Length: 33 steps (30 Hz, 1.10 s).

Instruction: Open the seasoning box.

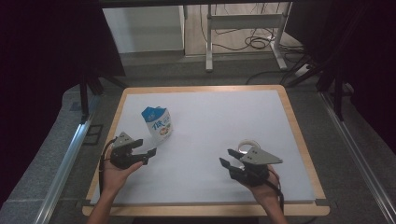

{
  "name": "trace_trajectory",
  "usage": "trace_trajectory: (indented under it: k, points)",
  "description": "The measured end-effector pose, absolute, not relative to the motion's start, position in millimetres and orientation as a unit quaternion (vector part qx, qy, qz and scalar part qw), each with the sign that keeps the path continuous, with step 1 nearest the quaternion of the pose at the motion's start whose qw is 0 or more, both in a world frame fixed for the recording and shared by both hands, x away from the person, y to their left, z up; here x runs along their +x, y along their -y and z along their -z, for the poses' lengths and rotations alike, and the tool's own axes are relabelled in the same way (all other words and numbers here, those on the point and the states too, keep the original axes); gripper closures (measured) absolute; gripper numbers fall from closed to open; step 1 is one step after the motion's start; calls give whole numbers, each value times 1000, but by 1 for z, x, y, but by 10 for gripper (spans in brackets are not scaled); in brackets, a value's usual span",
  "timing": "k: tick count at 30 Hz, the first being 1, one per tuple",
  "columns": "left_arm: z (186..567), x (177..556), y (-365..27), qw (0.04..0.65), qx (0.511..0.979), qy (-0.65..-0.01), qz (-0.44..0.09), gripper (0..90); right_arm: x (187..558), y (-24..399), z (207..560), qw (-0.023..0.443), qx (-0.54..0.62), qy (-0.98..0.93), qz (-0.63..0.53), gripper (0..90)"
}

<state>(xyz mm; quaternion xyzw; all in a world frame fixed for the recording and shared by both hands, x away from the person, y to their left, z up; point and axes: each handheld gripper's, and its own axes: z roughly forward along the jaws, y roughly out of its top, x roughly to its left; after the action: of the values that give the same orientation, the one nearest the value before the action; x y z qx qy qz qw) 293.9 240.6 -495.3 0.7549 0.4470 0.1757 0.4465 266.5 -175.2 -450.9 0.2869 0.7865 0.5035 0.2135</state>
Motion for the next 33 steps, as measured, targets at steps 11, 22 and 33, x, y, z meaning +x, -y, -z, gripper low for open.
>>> trace_trajectory:
  k: [11,22,33]
  points:
    - [498,293,-229,446,762,-438,-169,282,254,260,442,242,350,-759,-494,900]
    - [499,292,-225,453,764,-430,-161,280,263,271,452,252,374,-760,-469,900]
    - [502,290,-222,455,765,-427,-157,279,265,268,454,263,373,-762,-460,900]
